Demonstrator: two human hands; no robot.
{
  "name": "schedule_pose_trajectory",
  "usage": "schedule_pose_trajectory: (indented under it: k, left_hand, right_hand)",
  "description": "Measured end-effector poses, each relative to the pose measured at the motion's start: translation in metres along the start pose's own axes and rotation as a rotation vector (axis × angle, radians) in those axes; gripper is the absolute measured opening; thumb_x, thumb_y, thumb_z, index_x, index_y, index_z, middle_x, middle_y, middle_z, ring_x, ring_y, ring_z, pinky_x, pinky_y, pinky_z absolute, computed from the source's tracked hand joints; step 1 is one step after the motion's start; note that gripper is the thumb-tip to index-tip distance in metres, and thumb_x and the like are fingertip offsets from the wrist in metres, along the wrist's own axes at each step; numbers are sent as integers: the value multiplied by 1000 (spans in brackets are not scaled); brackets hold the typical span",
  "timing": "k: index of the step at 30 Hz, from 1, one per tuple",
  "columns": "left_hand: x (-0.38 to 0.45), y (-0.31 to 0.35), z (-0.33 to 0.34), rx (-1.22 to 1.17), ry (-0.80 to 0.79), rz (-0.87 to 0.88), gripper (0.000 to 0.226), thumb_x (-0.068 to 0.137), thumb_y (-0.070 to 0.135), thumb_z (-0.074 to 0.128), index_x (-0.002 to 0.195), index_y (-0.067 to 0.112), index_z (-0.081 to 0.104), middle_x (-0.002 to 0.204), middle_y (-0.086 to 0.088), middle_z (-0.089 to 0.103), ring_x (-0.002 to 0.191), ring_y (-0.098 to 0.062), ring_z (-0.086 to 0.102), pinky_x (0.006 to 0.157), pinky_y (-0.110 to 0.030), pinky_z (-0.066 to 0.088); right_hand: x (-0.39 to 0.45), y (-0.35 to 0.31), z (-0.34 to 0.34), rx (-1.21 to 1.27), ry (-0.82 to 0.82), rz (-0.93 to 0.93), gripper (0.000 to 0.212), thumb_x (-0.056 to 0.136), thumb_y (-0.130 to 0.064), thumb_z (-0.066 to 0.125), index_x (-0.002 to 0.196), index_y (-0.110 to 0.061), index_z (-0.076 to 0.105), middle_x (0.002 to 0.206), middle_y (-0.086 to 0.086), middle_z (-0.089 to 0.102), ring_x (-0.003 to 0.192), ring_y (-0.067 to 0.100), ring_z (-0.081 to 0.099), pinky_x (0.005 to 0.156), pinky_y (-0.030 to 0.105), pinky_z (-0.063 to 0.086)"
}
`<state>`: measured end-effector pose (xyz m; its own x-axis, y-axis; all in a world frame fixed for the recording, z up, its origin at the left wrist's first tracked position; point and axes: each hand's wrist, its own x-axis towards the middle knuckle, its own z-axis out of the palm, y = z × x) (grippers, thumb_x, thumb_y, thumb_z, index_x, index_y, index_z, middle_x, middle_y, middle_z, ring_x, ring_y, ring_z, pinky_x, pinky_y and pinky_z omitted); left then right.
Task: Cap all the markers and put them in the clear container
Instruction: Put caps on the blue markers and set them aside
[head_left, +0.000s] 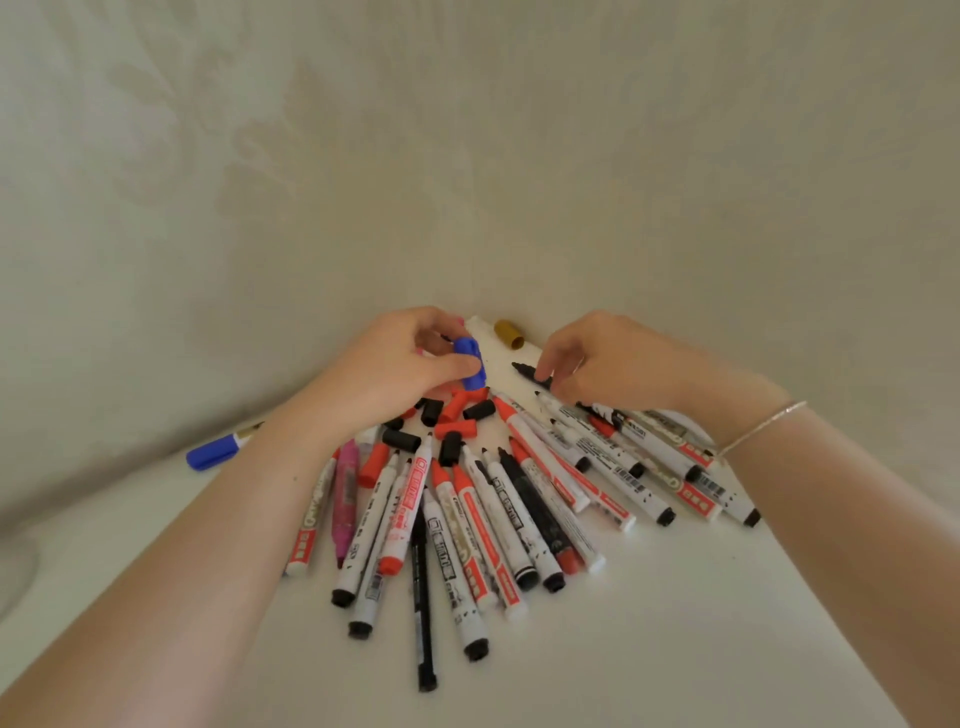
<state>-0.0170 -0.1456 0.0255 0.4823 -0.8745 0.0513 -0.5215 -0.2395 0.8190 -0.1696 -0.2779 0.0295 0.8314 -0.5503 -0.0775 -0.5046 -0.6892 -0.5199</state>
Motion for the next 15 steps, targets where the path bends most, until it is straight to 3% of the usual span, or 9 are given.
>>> schedule_pose_trajectory:
  k: [5, 9, 13, 15]
  left_hand:
    - [-2, -5, 4, -25, -53, -31, 18, 86, 20, 70, 101, 17, 61, 89, 2, 75, 81, -13, 73, 83, -32, 58]
    - [-2, -7, 7, 33, -157, -6, 17, 91, 17, 63, 103, 28, 63, 96, 0, 73, 81, -11, 73, 77, -22, 58]
    - [-4, -4, 20, 90, -352, 24, 26, 96, 18, 54, 111, 36, 65, 100, 8, 69, 85, -11, 71, 80, -22, 57]
    - [-2, -3, 29, 212, -430, 52, 31, 98, 21, 49, 113, 43, 65, 83, 19, 67, 75, -18, 66, 77, -30, 58]
  right_hand:
    - [-4, 11, -11, 110, -13, 131, 21, 87, 4, 55, 94, -12, 67, 86, 13, 72, 74, 19, 67, 75, 31, 57]
    - [-4, 30, -33, 154, 48, 284, 22, 91, 8, 46, 95, 0, 66, 90, 19, 71, 81, 27, 69, 75, 34, 58]
    - [-4, 44, -40, 1, -50, 363, 13, 83, 4, 61, 93, 1, 68, 86, 18, 72, 86, 29, 71, 83, 42, 57]
    - [-3, 46, -35, -34, -144, 381, 17, 81, 1, 66, 98, 3, 68, 84, 16, 72, 82, 26, 72, 82, 40, 58]
